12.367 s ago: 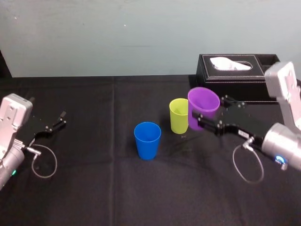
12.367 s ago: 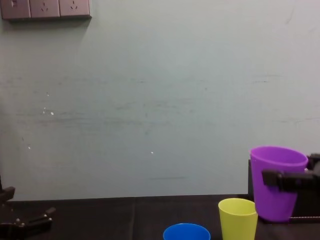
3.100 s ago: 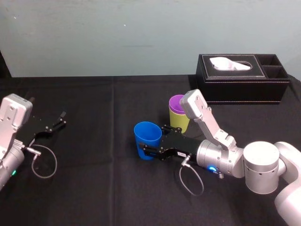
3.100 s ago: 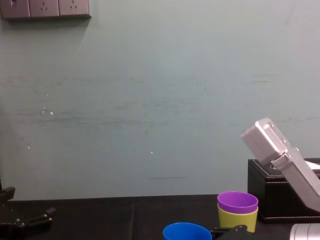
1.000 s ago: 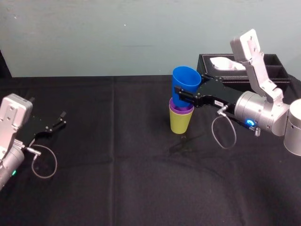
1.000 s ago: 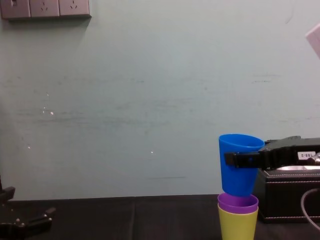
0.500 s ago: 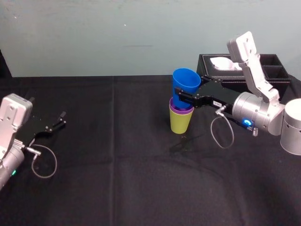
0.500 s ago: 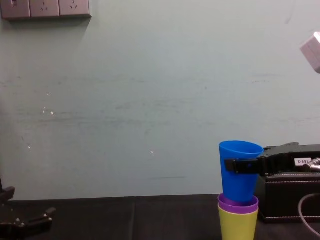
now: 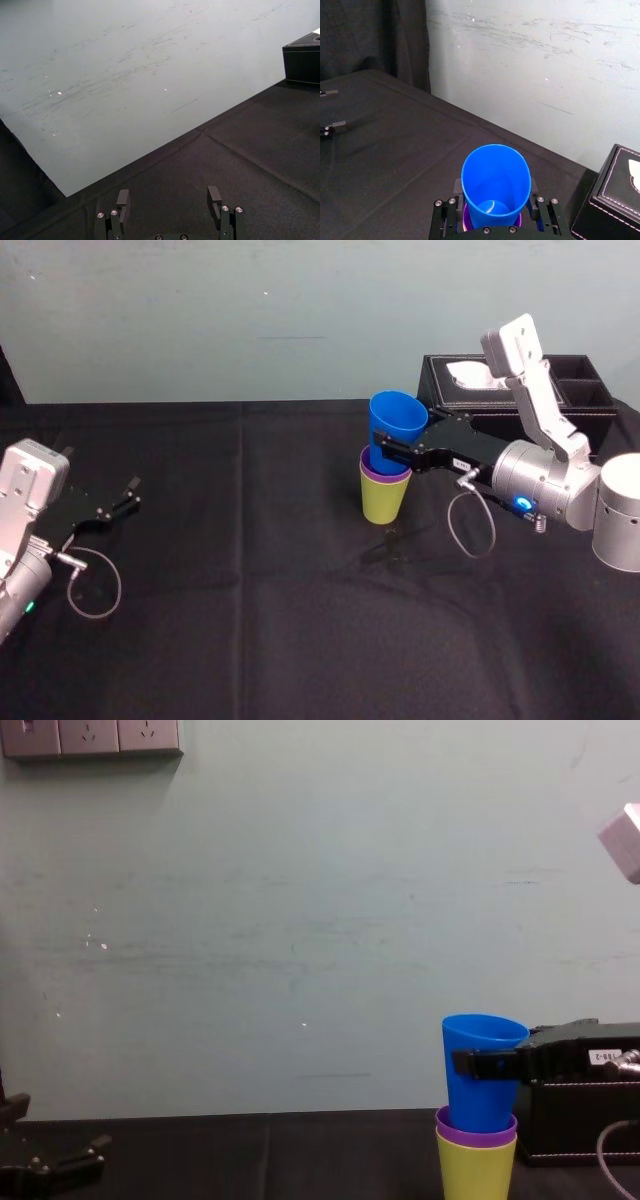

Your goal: Stack the three plastic cups sequentially using one hand.

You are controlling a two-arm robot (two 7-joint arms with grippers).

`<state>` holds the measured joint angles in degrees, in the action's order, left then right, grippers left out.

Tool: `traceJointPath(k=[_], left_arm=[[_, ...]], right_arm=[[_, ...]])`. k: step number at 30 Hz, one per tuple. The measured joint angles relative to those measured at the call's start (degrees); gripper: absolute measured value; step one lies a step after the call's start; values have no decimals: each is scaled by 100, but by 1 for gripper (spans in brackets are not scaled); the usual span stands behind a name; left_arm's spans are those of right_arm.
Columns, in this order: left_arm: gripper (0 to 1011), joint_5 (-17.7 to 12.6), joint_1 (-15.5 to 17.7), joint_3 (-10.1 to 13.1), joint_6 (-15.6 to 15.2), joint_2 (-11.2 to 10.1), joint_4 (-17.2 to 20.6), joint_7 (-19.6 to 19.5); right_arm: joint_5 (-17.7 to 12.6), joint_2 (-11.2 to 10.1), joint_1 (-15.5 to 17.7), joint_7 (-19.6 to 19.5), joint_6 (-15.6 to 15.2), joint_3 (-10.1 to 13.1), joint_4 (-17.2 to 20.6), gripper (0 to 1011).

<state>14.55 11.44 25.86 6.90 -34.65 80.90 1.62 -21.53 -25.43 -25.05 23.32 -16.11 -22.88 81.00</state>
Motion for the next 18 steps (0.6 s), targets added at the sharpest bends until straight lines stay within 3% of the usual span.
traceJointPath(k=[10, 18], left_arm=[[1010, 0, 0, 0, 0, 0, 0, 0], [1010, 0, 0, 0, 0, 0, 0, 0]], right_arm=[[57, 122, -53, 37, 122, -34, -336, 718], [57, 118, -55, 44, 122, -38, -327, 718]])
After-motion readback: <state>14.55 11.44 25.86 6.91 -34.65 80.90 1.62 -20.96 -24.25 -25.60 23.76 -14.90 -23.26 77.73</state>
